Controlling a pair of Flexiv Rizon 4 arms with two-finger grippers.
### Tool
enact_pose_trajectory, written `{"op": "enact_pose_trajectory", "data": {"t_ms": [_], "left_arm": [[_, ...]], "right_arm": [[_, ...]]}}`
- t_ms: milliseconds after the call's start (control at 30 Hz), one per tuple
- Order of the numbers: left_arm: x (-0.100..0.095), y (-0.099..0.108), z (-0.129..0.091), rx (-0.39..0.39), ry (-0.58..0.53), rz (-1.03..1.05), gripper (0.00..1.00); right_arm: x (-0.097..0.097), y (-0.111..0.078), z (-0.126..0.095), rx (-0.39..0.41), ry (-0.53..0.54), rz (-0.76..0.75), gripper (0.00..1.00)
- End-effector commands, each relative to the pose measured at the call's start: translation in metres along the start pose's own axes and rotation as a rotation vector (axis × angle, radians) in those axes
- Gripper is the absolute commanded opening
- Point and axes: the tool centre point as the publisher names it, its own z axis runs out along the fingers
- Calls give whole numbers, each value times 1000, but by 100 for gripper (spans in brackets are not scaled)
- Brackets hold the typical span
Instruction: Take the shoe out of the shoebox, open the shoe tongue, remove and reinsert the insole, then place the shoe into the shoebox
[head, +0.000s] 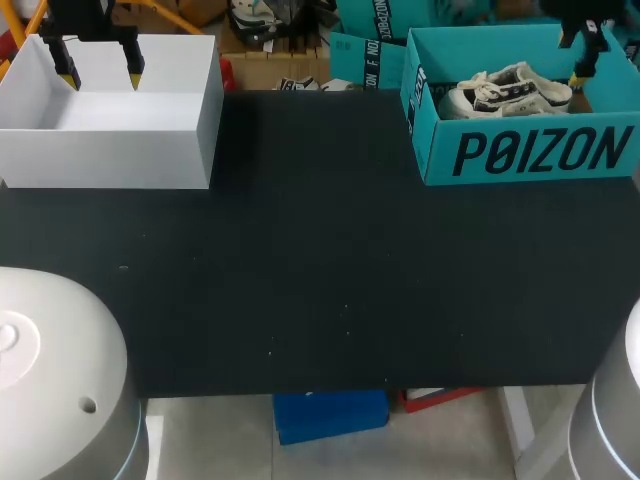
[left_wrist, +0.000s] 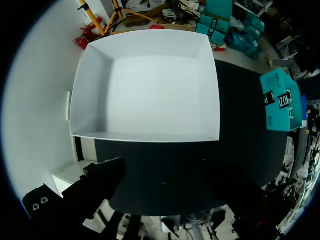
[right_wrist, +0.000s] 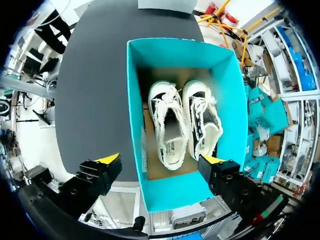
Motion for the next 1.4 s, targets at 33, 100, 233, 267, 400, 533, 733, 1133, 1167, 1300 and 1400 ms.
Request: {"op": "enact_pose_trajectory", "data": {"t_ms": [33,100,233,267,400,533,733,1133,1167,1300,1400], "left_arm": [[0,1,0,0,-1,-1,100],[0,1,0,0,-1,-1,100],[0,1,0,0,-1,-1,100],[0,1,0,0,-1,-1,100],[0,1,0,0,-1,-1,100],[0,1,0,0,-1,-1,100],[0,1,0,0,-1,-1,100],[0,1,0,0,-1,-1,100],[0,1,0,0,-1,-1,100],[0,1,0,0,-1,-1,100],[0,1,0,0,-1,-1,100]], "right_arm": [[-16,-3,12,-23,33,-21,100],[-21,-4,16,-23,37,-20,100],[-31,-4,24,-30,44,-15,100],[-33,-3,27,-29,45,-15,100],[-36,0,36,-33,60,-25,100],[-38,2,45,-37,69,-37,100],[-36,8,60,-41,82,-47,96],[-38,11,103,-51,100,-71,80],[-39,11,105,-53,101,-74,80],[-44,8,115,-52,108,-94,60],[-49,4,118,-48,111,-105,65]]}}
